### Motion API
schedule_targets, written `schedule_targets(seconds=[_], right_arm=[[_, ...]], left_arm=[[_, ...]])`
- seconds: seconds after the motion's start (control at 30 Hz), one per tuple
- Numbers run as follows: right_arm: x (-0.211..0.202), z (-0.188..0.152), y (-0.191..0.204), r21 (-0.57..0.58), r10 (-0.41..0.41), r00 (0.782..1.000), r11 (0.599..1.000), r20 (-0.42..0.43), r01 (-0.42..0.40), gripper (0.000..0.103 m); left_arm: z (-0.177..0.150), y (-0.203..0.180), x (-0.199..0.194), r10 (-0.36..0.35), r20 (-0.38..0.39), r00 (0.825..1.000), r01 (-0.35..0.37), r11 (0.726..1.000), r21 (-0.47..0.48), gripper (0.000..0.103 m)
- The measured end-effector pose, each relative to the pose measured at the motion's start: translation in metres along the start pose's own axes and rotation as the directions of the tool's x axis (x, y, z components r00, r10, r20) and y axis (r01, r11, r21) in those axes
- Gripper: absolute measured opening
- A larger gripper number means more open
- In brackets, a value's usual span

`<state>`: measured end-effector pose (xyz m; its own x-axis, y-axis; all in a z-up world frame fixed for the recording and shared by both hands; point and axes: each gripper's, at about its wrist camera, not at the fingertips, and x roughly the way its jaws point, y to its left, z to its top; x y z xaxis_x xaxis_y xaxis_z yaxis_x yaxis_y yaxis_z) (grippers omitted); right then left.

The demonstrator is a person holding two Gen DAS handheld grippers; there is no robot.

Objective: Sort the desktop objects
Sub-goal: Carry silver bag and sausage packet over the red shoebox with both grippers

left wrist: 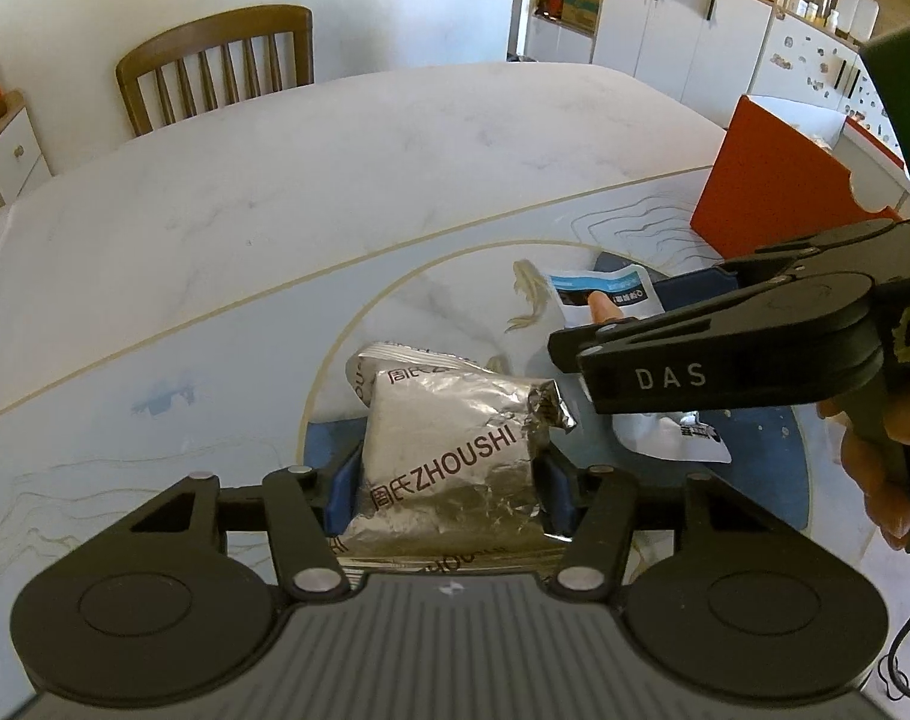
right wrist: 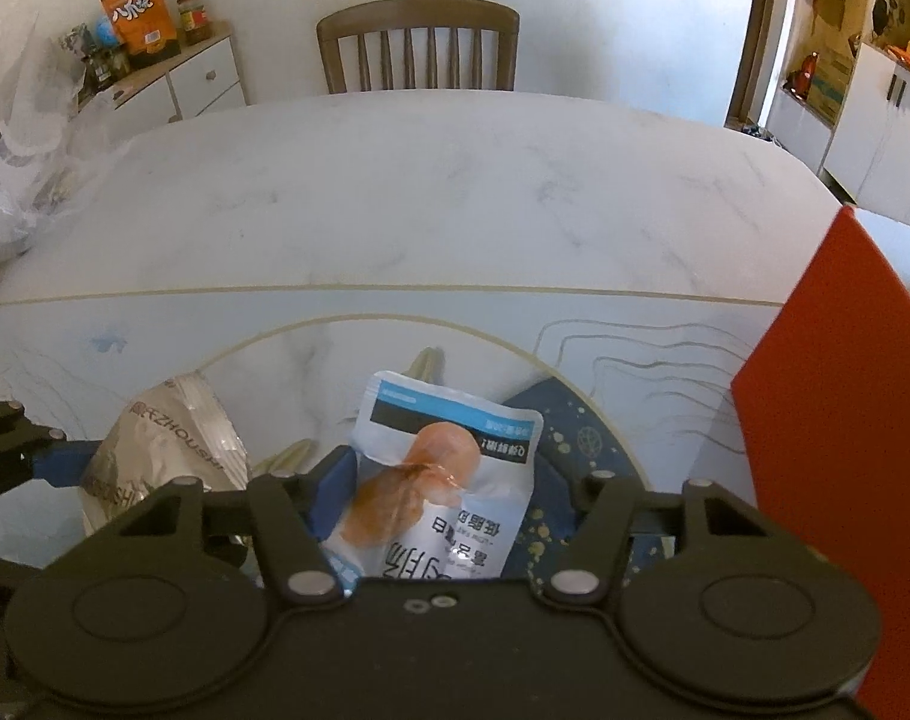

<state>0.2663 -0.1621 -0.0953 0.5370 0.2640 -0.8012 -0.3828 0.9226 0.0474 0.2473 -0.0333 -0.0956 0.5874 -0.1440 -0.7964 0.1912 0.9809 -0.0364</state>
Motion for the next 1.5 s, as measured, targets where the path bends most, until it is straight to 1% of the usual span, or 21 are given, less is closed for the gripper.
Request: schedule_targets(seconds=[0.3, 0.57, 0.87, 1.17, 1.5], right_arm=[[-0.027, -0.008, -0.009, 0.007, -0.001, 0.999, 1.000, 0.036, 0.001, 0.059], [-0.061, -0.024, -0.020, 0.031, 0.013, 0.997, 0.999, 0.071, -0.015, 0.057], [-0.101, -0.040, -0.029, 0.065, 0.031, 0.993, 0.997, 0.113, -0.039, 0.056], [-0.146, -0.051, -0.045, 0.105, 0.034, 0.990, 0.993, 0.136, -0.049, 0.056], [-0.193, -0.056, -0.078, 0.128, -0.002, 0.985, 0.992, 0.174, -0.021, 0.056]], left_arm=[[0.000, -0.009, -0.018, -0.001, 0.015, 1.000, 0.000, 1.000, 0.012, 0.057], [-0.002, -0.020, -0.037, -0.008, 0.027, 1.000, 0.007, 1.000, 0.027, 0.057], [-0.002, -0.040, -0.060, -0.037, 0.041, 0.998, 0.036, 0.999, 0.032, 0.057], [0.005, -0.069, -0.092, -0.084, 0.063, 0.994, 0.079, 0.994, 0.076, 0.057], [0.027, -0.109, -0.111, -0.119, 0.098, 0.988, 0.109, 0.988, 0.108, 0.057]])
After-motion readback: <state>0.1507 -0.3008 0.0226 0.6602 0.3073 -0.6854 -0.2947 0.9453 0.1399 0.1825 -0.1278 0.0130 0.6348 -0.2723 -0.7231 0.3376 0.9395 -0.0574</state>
